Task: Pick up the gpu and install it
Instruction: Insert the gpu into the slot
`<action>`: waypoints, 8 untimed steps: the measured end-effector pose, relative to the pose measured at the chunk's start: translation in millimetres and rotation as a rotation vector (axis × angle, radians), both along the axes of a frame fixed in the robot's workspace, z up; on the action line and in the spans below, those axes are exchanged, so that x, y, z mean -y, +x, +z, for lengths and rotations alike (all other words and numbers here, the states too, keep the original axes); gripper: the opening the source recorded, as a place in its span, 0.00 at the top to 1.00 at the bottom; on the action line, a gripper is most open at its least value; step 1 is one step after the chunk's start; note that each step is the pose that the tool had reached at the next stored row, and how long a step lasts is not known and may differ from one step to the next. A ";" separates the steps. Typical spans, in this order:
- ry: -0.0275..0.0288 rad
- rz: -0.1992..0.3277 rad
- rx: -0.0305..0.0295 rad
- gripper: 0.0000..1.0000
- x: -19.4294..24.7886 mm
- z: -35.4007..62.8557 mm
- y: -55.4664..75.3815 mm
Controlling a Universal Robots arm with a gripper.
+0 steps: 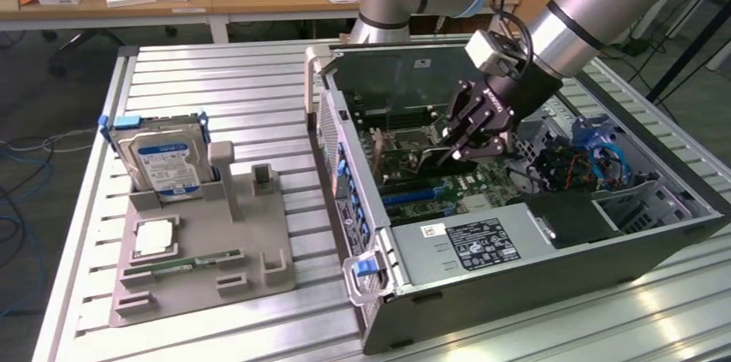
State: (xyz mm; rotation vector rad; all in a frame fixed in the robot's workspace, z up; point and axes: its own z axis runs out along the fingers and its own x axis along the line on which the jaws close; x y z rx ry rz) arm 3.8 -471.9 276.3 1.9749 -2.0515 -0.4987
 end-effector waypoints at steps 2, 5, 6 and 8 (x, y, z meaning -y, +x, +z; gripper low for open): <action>-0.0006 0.000 0.0000 0.74 0.0 -0.7 0.0; -0.0009 0.000 0.0000 0.74 0.4 -6.2 0.0; -0.0009 0.000 0.0000 0.74 0.3 -8.0 0.0; -0.0007 0.000 0.0001 0.74 0.4 -11.6 0.0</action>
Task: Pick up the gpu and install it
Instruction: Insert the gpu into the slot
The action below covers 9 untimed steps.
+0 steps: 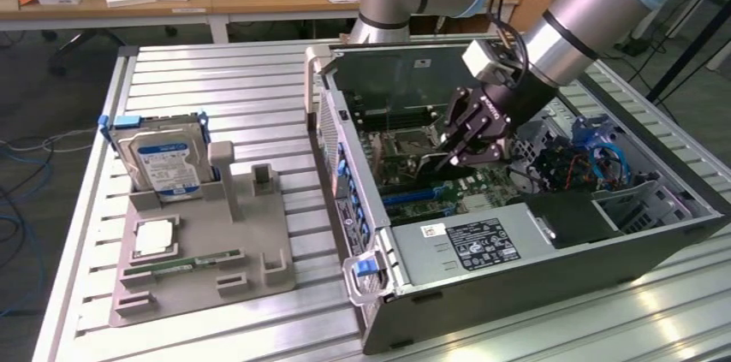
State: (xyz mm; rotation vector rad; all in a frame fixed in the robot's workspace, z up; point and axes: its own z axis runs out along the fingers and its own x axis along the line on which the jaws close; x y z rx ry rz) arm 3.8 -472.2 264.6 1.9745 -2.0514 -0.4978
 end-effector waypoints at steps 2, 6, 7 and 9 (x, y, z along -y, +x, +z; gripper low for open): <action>-0.0002 0.000 -0.0001 0.74 0.9 -3.7 -0.8; -0.0002 0.000 0.0000 0.74 0.9 -10.9 -10.7; -0.0002 0.000 0.0005 0.74 0.9 -12.8 -11.3; -0.0001 0.000 0.0018 0.74 0.9 -16.4 -11.4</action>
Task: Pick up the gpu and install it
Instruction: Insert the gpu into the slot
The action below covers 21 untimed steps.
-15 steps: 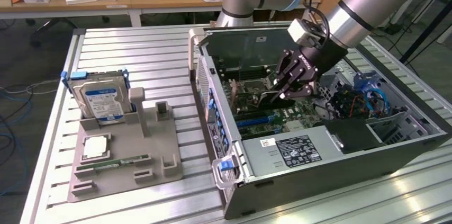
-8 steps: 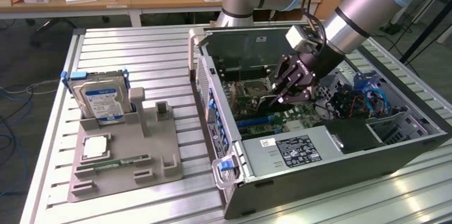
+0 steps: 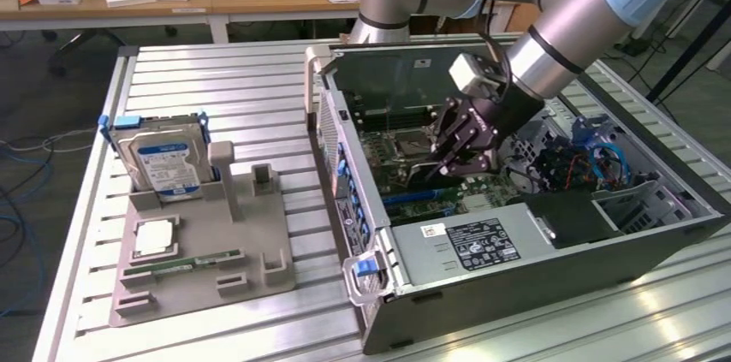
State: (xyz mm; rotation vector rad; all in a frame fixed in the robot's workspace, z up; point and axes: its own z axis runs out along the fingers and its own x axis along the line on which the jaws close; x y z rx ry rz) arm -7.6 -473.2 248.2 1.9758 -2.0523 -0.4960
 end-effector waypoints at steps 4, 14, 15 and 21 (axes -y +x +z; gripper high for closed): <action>0.0000 0.000 0.0024 0.74 0.0 -3.1 -3.6; -0.0017 0.000 0.0025 0.74 -0.2 -13.7 -5.4; -0.0013 0.000 0.0025 0.74 -0.6 -14.0 -5.6; 0.0077 0.019 0.0037 0.74 -0.9 -11.9 -5.9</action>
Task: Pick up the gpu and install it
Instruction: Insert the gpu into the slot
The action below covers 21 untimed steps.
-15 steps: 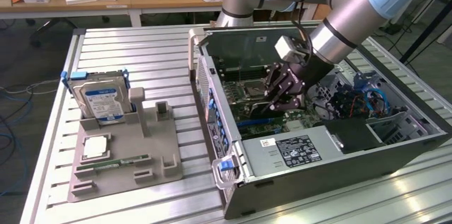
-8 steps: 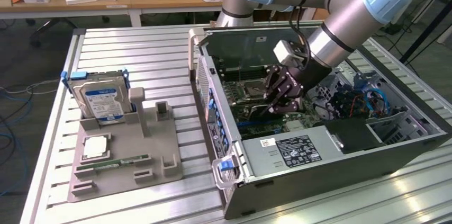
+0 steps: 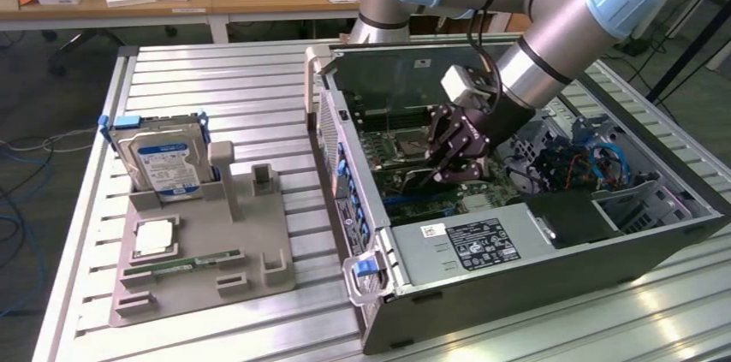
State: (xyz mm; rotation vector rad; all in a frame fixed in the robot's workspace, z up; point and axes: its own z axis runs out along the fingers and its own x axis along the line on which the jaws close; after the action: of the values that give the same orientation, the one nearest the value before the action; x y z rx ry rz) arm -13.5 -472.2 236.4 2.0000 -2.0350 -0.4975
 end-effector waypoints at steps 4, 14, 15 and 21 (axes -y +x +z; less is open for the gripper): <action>-0.0004 0.009 0.0013 0.74 0.1 2.3 0.1; -0.0005 0.021 0.0017 0.74 0.1 0.7 3.6; -0.0005 0.021 0.0017 0.74 0.1 -0.2 3.6; -0.0009 0.021 0.0024 0.74 -0.1 -5.7 1.2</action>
State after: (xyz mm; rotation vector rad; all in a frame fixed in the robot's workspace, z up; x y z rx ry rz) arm -12.3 -472.1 230.6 2.0205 -2.0126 -0.4900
